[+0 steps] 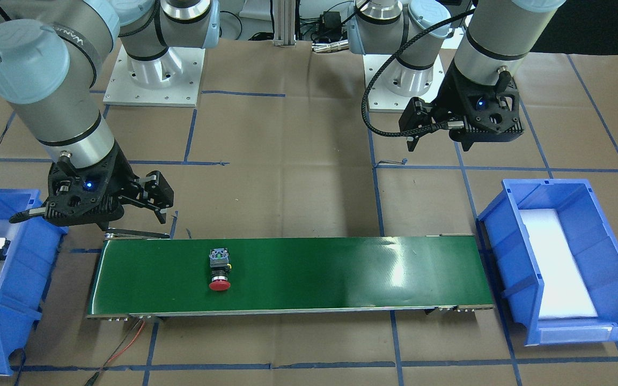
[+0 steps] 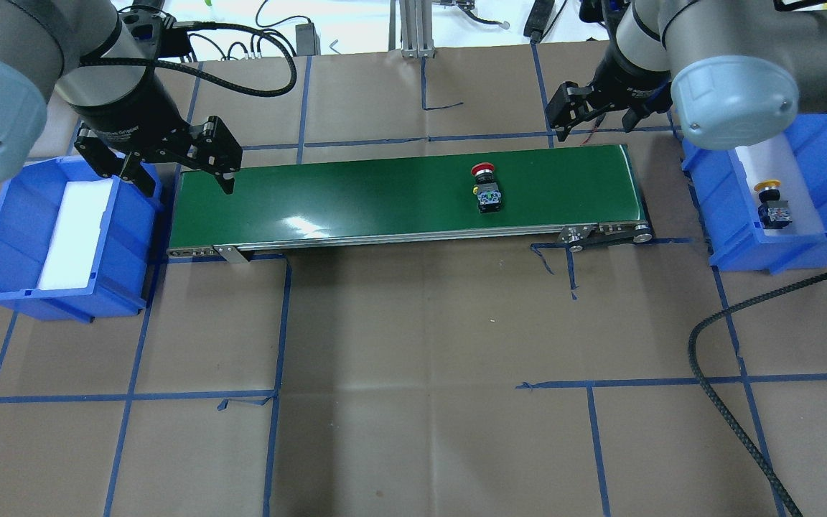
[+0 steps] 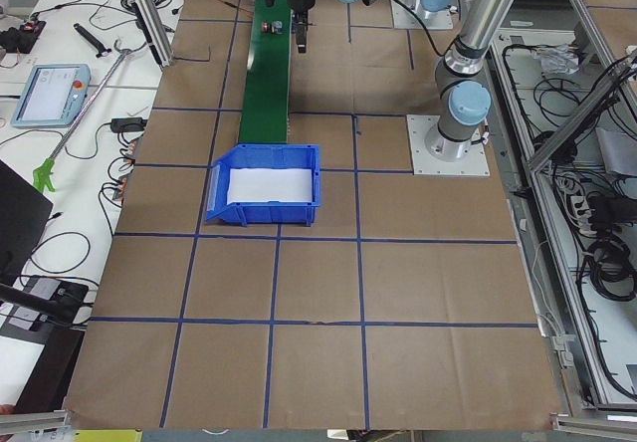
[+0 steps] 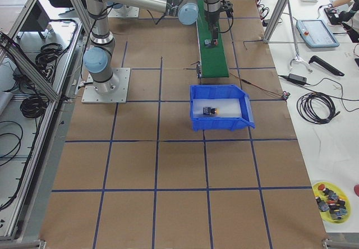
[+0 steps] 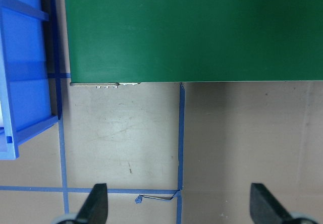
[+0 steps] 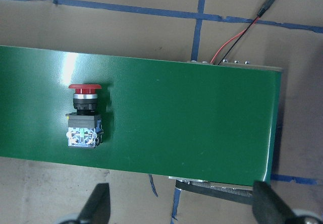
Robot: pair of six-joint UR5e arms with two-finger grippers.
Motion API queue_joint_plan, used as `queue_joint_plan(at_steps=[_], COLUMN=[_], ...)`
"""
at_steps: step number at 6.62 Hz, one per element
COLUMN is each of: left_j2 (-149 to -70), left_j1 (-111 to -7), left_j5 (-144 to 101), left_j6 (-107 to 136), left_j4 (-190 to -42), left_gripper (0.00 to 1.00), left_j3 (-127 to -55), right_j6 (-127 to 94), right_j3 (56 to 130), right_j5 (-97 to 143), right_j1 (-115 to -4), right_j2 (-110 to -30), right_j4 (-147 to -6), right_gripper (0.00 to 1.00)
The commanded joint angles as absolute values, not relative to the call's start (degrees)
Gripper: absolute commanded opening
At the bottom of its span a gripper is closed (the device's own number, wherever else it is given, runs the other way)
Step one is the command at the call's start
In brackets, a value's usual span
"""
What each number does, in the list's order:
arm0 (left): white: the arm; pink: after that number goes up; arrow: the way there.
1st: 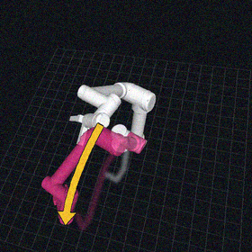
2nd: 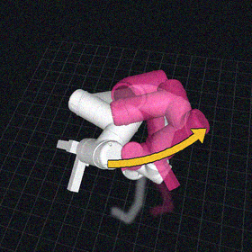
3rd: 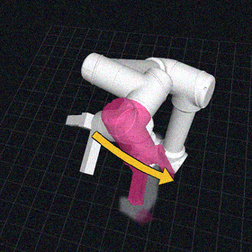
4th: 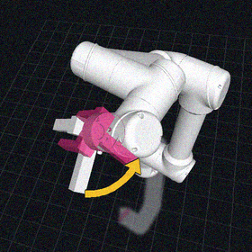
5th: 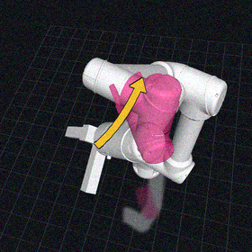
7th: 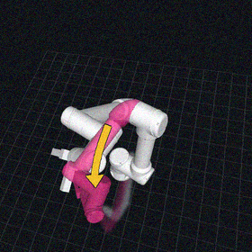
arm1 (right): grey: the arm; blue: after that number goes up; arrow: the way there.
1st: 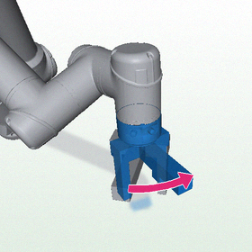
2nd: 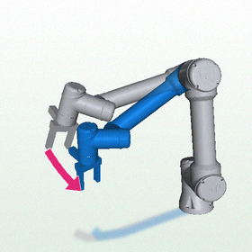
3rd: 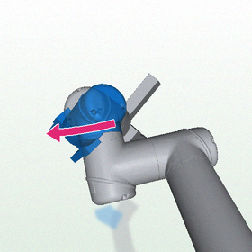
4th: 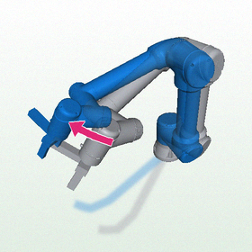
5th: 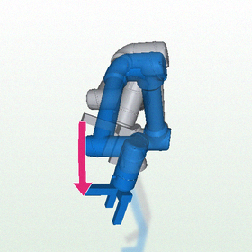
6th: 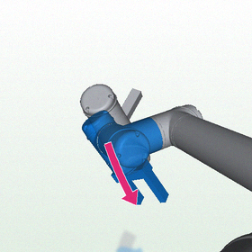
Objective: Transport two buttons from left to right
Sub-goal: 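Lower the right gripper onto the red button and close it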
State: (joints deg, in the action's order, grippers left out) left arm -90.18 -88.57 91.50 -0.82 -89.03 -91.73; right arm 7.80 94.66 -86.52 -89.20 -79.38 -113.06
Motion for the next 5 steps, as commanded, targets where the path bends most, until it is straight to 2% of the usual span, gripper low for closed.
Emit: queue_joint_plan(at_steps=[1,5], left_j2=[-90.18,-90.18], left_j1=[-88.59,-88.59], left_j5=[91.49,91.49], left_j6=[-0.88,-0.88], left_j4=[-89.03,-89.03], left_gripper=[1.00,1.00], left_j3=[-91.76,-91.85], right_j6=[7.56,4.23], right_j3=[95.27,94.22], right_j5=[-85.87,-85.43], right_j1=[-89.21,-88.77], right_j2=[-77.80,-72.44], right_j4=[-113.20,-114.51], right_gripper=[1.00,0.99])
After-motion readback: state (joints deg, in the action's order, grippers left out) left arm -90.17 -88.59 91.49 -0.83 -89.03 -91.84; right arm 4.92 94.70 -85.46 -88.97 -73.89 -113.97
